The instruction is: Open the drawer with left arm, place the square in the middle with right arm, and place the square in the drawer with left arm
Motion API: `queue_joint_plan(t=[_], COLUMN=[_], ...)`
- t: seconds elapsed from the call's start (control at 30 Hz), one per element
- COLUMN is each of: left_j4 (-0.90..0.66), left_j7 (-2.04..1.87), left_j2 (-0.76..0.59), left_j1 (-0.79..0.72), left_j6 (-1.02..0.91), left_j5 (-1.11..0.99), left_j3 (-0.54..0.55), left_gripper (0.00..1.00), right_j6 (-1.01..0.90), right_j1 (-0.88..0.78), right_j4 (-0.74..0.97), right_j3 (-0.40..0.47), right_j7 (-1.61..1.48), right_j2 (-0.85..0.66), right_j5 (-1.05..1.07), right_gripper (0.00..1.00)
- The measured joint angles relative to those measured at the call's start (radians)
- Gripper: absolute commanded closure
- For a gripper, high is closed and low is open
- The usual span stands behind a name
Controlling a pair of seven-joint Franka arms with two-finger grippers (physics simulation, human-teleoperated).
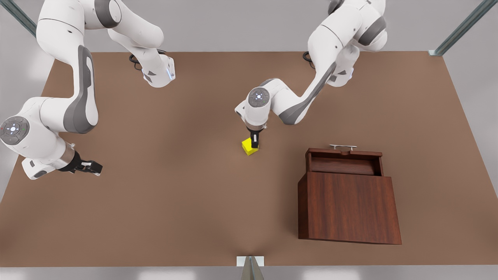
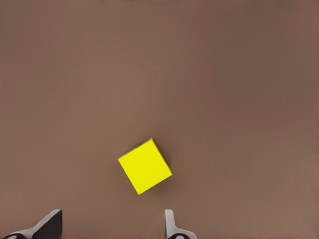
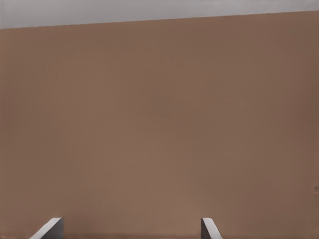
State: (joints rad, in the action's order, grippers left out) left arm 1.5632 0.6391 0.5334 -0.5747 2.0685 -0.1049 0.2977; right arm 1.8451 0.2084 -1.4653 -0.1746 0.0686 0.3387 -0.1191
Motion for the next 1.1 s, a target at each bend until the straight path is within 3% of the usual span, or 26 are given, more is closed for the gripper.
queue_joint_plan(t=[0.57,1.1], left_j4=[-0.015,-0.012], left_j7=[-0.698,-0.915], left_j2=[0.151,0.204], left_j1=[-0.007,-0.007], left_j6=[0.089,0.118], left_j5=[-0.087,-0.102], left_j3=[0.013,0.013], left_gripper=[0.0,0.0], right_j6=[-0.035,-0.083], right_j1=[-0.007,-0.02], right_j4=[0.032,0.035], right_j3=[-0.003,-0.009], right_j7=[-0.062,-0.086], right_j2=[0.0,-0.008], right_j5=[-0.008,-0.025], right_gripper=[0.0,0.0])
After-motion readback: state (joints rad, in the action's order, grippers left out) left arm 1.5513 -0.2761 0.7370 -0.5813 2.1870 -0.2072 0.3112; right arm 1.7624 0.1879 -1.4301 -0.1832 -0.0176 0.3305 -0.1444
